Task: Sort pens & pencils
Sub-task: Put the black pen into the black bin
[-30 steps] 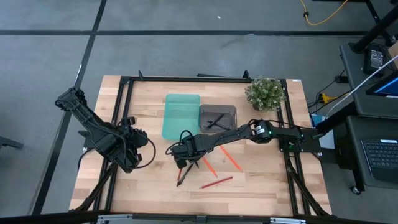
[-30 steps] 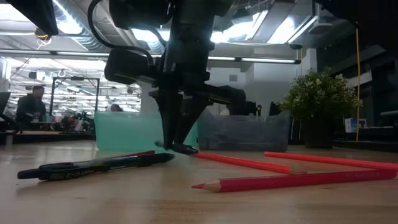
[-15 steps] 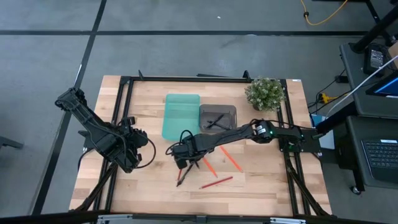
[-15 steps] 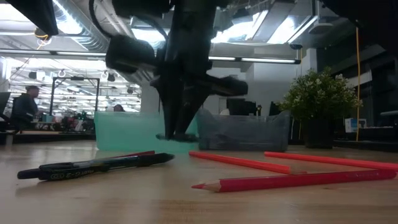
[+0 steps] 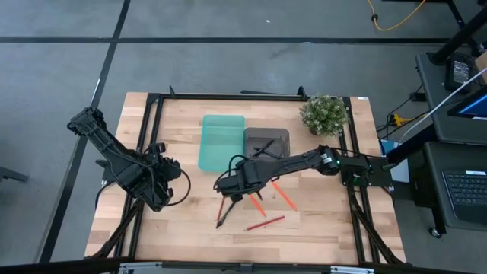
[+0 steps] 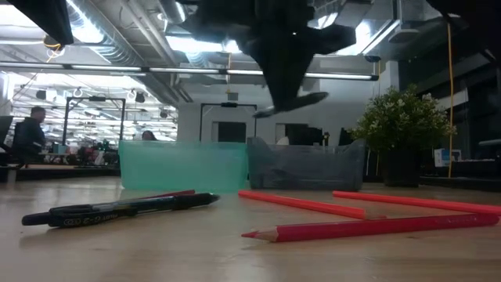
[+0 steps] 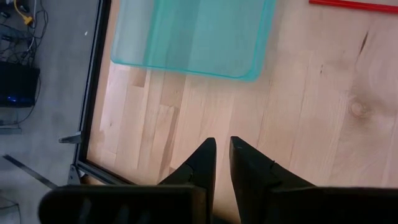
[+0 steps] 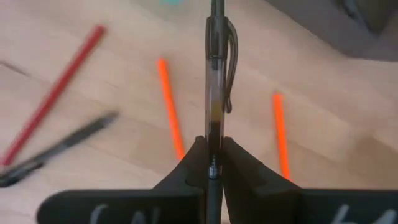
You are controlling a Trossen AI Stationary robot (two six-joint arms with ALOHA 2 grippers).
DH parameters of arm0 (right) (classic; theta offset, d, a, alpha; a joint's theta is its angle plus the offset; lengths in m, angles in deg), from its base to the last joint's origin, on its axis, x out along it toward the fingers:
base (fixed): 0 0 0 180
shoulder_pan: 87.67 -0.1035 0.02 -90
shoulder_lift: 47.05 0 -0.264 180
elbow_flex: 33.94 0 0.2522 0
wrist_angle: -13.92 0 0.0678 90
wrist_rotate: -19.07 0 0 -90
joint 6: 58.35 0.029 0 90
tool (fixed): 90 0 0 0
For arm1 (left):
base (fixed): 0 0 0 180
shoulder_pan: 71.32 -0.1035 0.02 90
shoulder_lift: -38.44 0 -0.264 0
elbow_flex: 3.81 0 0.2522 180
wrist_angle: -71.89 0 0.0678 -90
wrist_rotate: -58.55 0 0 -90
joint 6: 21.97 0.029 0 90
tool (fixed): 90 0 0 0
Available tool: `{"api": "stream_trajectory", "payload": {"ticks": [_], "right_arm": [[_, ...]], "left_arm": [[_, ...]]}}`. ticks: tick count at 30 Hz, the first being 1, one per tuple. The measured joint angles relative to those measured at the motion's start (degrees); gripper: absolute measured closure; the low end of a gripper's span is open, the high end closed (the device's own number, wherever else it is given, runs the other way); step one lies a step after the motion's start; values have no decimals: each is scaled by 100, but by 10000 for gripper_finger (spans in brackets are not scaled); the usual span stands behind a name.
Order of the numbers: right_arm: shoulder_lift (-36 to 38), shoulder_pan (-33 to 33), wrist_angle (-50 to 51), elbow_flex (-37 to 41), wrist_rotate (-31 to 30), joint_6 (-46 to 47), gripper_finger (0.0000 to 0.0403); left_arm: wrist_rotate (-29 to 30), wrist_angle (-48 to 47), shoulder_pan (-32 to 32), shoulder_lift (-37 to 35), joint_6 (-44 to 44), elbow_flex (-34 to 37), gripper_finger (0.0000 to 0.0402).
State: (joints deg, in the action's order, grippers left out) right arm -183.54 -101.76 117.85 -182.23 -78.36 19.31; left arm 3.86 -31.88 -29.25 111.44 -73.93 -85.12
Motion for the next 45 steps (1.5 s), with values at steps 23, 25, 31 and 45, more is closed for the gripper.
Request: {"api": "stream_trajectory", "payload": {"ticks": [23, 25, 31, 45], "right_arm": [[296, 927, -15, 12, -877, -2247, 379], [298, 1002, -15, 12, -884, -2392, 379], [394, 1092, -23, 65, -912, -2675, 379], [2319, 772, 3, 2430, -1101, -1692, 379]], "left_arm": [[-2, -1, -1, 2, -7, 0, 360], [-2, -1, -2, 2, -9, 0, 360], [-2, -1, -2, 2, -31, 0, 360], [-7, 2, -2, 2, -191, 0, 360]]}}
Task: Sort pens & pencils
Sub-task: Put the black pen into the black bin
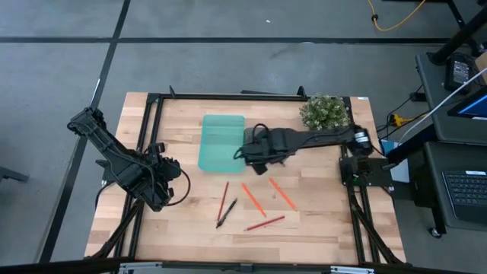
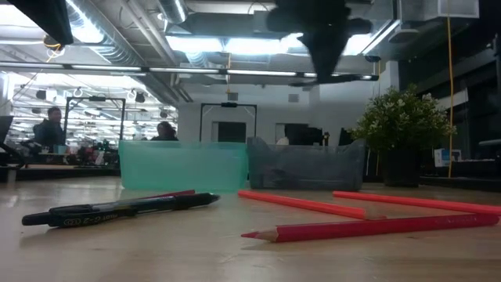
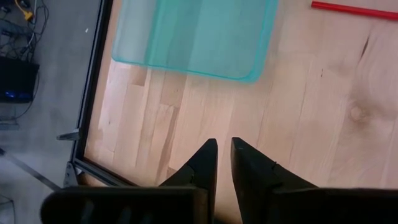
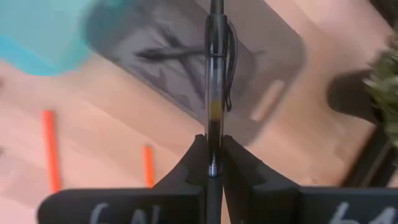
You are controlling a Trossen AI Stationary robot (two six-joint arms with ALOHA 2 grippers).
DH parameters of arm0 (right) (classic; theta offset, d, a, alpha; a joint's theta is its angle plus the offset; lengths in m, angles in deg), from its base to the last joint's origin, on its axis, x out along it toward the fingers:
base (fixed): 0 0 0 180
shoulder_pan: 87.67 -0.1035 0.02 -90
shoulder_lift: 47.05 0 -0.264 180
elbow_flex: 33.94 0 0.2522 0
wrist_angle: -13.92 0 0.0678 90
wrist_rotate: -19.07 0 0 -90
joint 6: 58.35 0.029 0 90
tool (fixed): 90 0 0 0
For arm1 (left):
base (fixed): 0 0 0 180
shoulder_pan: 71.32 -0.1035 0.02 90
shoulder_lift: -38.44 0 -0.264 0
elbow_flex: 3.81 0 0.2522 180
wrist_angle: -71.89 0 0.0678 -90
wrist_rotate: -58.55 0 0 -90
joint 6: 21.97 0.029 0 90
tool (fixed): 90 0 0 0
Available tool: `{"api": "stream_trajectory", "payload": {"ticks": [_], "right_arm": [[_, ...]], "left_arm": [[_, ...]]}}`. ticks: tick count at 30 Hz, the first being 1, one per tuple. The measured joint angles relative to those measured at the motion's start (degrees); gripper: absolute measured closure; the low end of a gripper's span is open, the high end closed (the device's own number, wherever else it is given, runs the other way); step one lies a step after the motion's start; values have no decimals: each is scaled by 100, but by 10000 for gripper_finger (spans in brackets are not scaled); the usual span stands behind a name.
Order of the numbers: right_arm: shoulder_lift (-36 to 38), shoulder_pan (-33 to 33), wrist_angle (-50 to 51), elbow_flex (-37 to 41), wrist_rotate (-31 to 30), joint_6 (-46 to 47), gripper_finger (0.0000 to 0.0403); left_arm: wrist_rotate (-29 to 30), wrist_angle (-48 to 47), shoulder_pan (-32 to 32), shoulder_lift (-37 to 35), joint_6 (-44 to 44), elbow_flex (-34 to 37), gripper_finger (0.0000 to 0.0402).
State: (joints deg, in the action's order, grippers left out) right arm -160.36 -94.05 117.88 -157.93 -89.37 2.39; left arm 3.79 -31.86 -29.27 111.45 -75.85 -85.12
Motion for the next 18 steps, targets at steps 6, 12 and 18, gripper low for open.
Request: {"api": "stream_trajectory", "payload": {"ticks": [6, 12, 18], "right_arm": [[189, 169, -32, 765, 2, -289, 375], [189, 497, -554, 1042, -120, -1136, 379], [191, 733, -949, 1042, -389, -1835, 377]], "left_arm": [[-2, 4, -2, 0, -151, 0, 360], [-2, 8, -18, 0, -298, 0, 360], [-3, 11, -148, 0, -309, 0, 360]]}}
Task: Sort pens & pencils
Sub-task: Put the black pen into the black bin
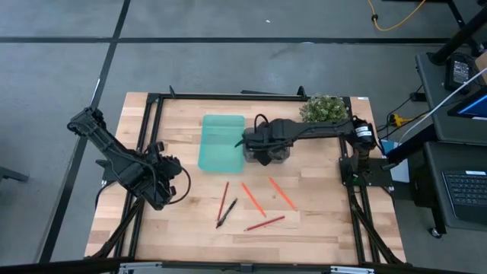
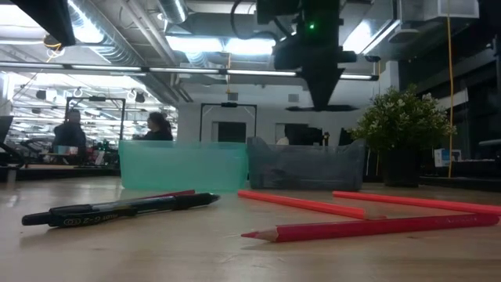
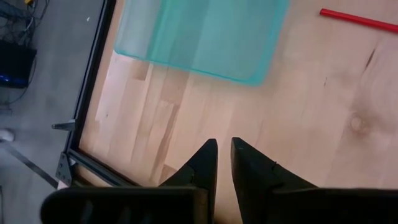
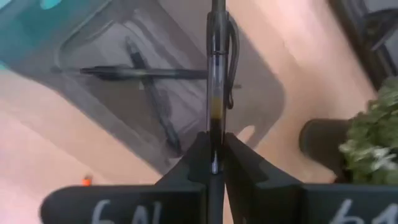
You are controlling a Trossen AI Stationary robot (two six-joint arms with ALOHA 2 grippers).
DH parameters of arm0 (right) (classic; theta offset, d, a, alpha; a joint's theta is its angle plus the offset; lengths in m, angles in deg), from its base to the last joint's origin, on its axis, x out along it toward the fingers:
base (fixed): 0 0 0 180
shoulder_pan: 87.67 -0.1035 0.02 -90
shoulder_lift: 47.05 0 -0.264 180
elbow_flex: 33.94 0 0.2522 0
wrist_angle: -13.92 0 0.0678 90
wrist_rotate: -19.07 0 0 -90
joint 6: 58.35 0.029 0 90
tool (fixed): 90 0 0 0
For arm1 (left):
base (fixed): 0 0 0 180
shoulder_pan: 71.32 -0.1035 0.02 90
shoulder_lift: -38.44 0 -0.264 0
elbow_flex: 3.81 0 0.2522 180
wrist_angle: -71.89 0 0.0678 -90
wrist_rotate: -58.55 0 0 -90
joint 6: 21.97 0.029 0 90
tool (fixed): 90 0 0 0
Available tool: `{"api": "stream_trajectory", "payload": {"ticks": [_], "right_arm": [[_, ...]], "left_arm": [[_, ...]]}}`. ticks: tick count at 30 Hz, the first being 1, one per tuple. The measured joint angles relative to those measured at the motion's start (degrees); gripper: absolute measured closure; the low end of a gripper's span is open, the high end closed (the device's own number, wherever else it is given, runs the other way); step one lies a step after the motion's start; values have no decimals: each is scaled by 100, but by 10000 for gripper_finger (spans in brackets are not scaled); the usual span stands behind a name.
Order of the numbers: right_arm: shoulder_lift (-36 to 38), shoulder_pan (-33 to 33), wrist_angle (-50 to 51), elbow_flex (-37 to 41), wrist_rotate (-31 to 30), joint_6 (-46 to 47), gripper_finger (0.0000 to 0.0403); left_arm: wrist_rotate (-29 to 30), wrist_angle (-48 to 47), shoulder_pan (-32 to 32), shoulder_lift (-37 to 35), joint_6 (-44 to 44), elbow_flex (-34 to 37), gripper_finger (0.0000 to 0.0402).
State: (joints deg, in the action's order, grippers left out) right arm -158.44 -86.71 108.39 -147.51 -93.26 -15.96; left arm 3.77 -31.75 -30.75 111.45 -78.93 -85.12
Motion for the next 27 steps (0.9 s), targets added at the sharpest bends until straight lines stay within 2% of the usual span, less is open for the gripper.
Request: {"api": "stream_trajectory", "payload": {"ticks": [12, 22, 27], "right_arm": [[-2, 84, -721, 61, -171, -1245, 379], [-9, 67, -1432, 1152, -118, -1810, 378], [-9, 80, -1878, 1377, -197, -2157, 378]], "left_arm": [[2, -7, -359, 0, 80, 0, 360], [3, -11, -689, 0, 216, 0, 360], [4, -11, -873, 0, 252, 0, 360]]}}
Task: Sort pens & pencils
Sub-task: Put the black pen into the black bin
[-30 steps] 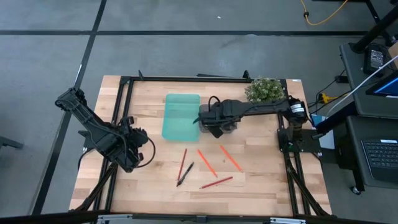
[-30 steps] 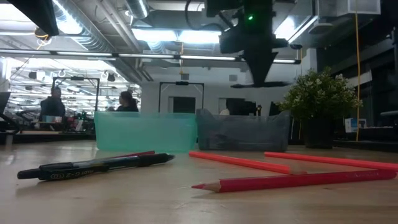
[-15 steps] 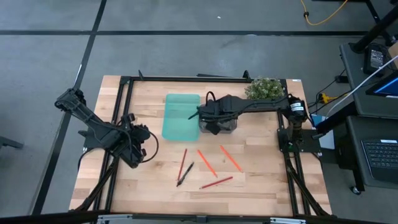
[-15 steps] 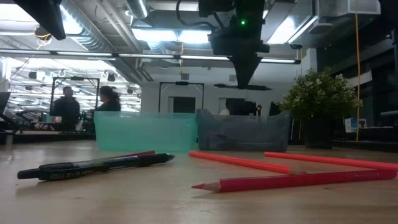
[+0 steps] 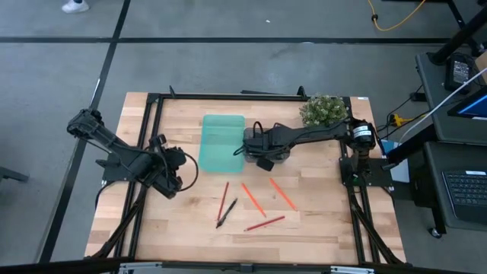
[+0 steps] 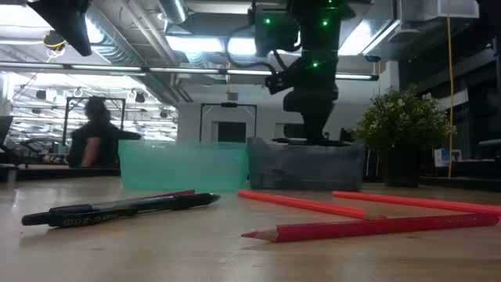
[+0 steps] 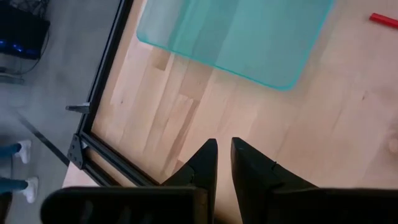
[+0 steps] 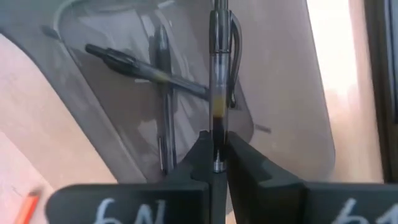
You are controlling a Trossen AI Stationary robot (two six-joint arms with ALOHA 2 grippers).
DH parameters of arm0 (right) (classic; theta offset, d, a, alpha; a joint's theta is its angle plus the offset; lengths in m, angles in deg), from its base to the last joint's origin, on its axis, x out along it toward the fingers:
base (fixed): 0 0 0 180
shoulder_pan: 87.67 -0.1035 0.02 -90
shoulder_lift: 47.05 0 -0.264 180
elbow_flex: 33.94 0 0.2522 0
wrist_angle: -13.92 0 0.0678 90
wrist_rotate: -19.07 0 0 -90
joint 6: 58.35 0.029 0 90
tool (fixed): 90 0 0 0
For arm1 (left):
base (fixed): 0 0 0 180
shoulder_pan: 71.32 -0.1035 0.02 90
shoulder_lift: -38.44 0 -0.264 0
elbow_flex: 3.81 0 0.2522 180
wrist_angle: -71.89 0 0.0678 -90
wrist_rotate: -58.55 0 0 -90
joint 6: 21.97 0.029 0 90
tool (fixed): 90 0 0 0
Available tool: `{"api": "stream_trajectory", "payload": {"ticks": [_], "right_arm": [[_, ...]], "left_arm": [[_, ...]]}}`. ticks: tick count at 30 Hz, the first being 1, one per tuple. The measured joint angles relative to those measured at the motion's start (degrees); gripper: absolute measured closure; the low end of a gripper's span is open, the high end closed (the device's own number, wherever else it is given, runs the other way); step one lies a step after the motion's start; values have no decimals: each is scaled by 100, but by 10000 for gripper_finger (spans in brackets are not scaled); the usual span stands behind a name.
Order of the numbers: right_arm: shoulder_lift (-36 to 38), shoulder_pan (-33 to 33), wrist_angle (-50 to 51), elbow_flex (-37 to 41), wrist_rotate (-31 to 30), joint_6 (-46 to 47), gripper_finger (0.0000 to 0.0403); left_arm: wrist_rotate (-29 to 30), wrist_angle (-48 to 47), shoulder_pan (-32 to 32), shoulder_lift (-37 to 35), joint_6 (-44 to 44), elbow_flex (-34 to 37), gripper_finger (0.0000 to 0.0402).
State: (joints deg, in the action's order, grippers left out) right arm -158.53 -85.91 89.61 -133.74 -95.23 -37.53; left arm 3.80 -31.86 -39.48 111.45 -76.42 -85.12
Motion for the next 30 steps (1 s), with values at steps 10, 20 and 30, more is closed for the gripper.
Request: {"api": "stream_trajectory", "payload": {"ticks": [10, 20, 30], "right_arm": [[0, 200, -581, 8, 33, -480, 378], [-196, 312, -840, 66, 294, -504, 375], [-245, 377, -990, 393, 454, -459, 356]], "left_arm": [[1, 1, -285, 0, 109, 0, 360], [1, 7, -299, 0, 220, 0, 360], [1, 8, -299, 0, 220, 0, 360]]}}
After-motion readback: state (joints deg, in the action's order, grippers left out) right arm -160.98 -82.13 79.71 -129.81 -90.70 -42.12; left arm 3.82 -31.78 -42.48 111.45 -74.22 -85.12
